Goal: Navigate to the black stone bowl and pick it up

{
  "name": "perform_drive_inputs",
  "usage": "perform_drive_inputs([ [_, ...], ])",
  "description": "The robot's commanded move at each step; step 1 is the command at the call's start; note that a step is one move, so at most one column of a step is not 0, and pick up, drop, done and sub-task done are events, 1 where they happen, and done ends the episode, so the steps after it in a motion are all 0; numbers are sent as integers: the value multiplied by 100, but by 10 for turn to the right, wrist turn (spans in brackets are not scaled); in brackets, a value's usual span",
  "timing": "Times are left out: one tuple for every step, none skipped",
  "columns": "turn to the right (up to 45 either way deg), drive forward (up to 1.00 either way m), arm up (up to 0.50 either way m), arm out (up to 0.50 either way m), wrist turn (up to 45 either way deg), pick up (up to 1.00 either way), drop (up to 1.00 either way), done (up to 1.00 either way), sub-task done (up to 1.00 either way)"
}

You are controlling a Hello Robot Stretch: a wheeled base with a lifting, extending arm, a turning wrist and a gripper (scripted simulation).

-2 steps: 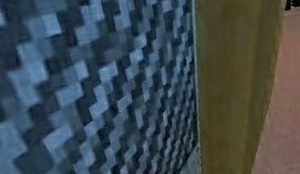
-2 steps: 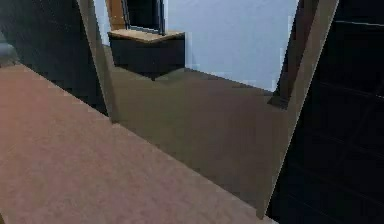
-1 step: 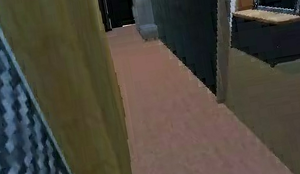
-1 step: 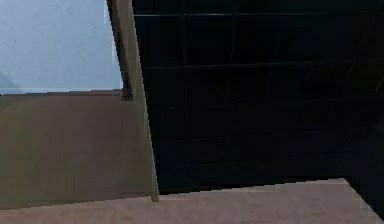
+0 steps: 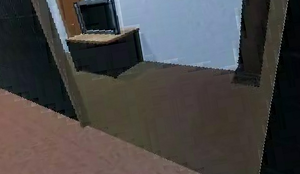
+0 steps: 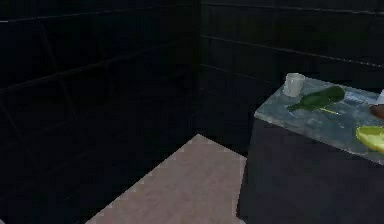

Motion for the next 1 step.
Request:
perform_drive_inputs([
  [390, 0, 0, 0, 0, 0, 0, 0, 0],
])
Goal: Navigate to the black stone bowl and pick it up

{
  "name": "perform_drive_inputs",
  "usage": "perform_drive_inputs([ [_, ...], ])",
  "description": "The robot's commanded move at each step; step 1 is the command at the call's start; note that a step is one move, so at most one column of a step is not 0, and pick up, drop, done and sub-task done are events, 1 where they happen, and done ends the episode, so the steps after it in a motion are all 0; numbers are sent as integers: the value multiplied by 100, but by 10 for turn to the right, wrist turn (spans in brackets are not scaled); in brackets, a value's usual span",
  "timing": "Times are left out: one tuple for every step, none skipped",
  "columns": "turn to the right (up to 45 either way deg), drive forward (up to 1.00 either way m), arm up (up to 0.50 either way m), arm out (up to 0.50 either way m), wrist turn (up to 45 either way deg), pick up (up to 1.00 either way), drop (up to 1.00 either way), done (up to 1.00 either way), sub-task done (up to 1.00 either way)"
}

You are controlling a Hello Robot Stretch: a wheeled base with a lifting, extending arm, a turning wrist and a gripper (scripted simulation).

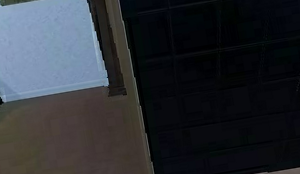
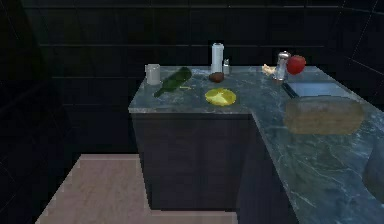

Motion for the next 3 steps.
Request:
perform_drive_inputs([
  [0, 5, 0, 0, 0, 0, 0, 0, 0],
  [-450, 0, 0, 0, 0, 0, 0, 0, 0],
  [-210, 0, 0, 0, 0, 0, 0, 0, 0],
])
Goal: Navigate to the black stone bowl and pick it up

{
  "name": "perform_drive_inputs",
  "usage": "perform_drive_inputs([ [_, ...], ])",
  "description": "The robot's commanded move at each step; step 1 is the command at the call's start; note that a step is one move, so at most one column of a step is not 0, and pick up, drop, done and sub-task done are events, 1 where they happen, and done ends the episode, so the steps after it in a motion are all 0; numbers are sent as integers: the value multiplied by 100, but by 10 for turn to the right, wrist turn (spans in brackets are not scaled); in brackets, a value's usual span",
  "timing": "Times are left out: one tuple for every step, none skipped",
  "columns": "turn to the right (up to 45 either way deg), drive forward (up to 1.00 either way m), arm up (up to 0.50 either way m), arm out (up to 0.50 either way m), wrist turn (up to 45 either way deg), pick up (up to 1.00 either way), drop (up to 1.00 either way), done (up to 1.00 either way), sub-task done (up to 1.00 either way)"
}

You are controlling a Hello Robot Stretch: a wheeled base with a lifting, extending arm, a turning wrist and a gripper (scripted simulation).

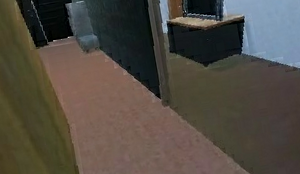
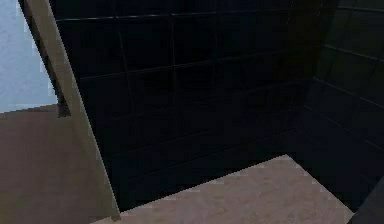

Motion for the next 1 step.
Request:
perform_drive_inputs([
  [0, 10, 0, 0, 0, 0, 0, 0, 0],
])
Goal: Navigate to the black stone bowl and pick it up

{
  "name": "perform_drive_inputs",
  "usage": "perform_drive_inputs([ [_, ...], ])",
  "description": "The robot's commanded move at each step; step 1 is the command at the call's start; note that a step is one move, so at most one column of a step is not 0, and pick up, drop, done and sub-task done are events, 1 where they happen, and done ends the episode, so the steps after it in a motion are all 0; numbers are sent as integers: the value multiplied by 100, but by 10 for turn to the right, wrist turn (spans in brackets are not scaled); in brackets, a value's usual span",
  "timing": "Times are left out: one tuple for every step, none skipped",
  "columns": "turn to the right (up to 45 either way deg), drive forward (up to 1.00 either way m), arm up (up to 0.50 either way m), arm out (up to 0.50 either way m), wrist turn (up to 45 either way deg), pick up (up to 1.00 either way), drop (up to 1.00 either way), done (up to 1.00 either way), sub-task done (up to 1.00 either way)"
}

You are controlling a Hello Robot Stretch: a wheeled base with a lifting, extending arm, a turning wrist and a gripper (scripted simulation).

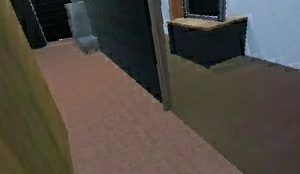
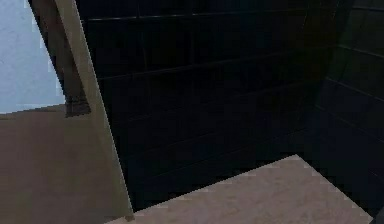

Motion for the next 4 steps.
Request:
perform_drive_inputs([
  [450, 0, 0, 0, 0, 0, 0, 0, 0],
  [450, 0, 0, 0, 0, 0, 0, 0, 0],
  [240, 0, 0, 0, 0, 0, 0, 0, 0],
  [0, 0, 50, 0, 0, 0, 0, 0, 0],
])
